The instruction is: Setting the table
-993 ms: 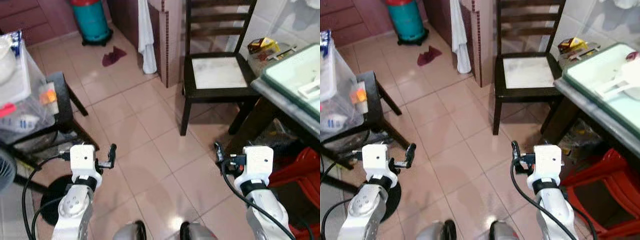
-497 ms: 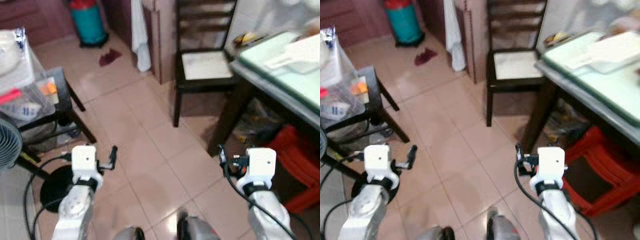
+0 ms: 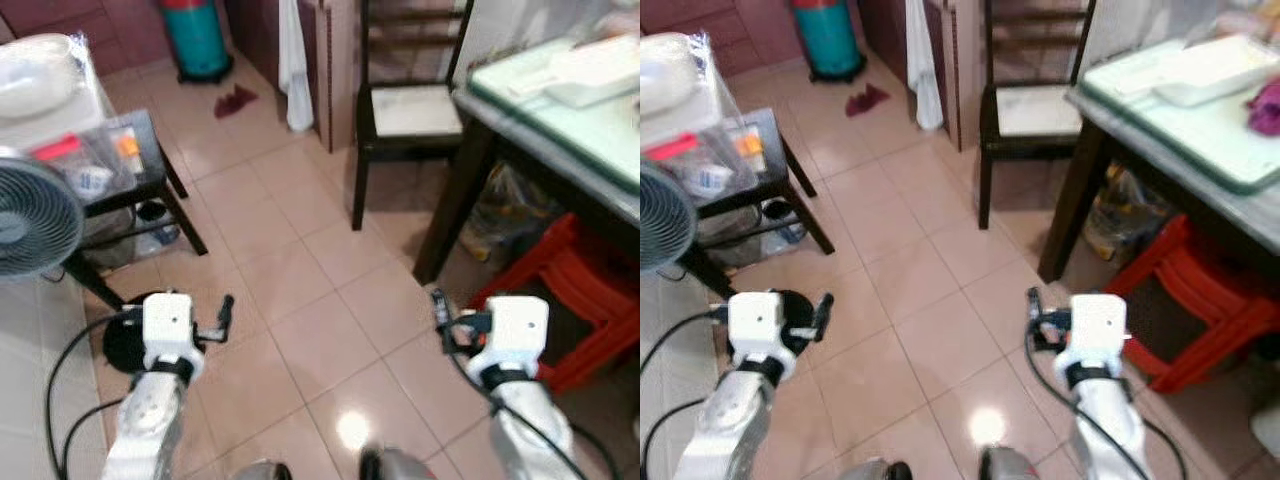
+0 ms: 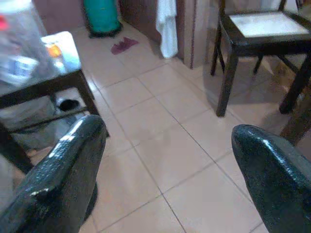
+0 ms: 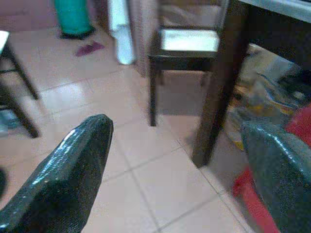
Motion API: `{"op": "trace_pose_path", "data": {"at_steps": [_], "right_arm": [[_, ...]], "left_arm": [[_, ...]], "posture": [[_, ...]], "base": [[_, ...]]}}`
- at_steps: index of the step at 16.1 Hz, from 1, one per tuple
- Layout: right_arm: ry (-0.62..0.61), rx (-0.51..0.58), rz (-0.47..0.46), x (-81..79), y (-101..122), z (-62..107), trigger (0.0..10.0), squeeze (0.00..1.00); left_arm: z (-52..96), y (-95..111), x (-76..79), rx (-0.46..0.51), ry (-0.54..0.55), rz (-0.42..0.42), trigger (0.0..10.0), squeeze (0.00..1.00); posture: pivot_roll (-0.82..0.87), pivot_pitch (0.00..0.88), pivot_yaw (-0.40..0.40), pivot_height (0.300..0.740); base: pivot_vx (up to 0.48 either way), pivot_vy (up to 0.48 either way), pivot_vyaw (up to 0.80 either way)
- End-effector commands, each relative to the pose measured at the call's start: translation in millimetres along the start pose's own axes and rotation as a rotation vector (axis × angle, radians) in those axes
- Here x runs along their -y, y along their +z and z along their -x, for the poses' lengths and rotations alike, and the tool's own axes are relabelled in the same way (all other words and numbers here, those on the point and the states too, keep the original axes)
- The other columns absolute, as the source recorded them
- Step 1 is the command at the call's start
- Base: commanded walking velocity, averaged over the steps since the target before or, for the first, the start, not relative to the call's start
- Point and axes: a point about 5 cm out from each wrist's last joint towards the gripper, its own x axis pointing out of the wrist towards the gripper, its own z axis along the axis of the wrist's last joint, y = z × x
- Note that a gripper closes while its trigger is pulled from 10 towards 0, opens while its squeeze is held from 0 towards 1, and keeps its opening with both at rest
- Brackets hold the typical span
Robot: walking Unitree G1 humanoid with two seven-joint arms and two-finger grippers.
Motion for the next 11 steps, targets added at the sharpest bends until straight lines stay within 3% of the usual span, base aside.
{"op": "trace_pose_path", "data": {"at_steps": [1, 2, 11], "right_arm": [[-0.001, 0.007, 0.007, 1.1, 3.2, -0.8, 10.0, 0.00], [-0.001, 0.006, 0.007, 1.2, 3.2, -0.8, 10.0, 0.00], [0.003, 0.000, 0.007, -0.7, 1.5, -0.3, 10.0, 0.00]], "left_arm": [[1.1, 0.0, -3.3, -0.001, -0.017, 0.026, 10.0, 0.00], [1.0, 0.2, -3.4, -0.002, -0.019, 0.039, 10.0, 0.00], [1.2, 4.8, -3.7, 0.020, -0.070, 0.096, 10.0, 0.00]], "posture": [[-0.09, 0.191, 0.082, 0.740], [-0.09, 0.191, 0.082, 0.740], [-0.09, 0.188, 0.084, 0.740]], "base": [[0.000, 0.000, 0.00], [0.000, 0.000, 0.00], [0.000, 0.000, -0.80]]}}
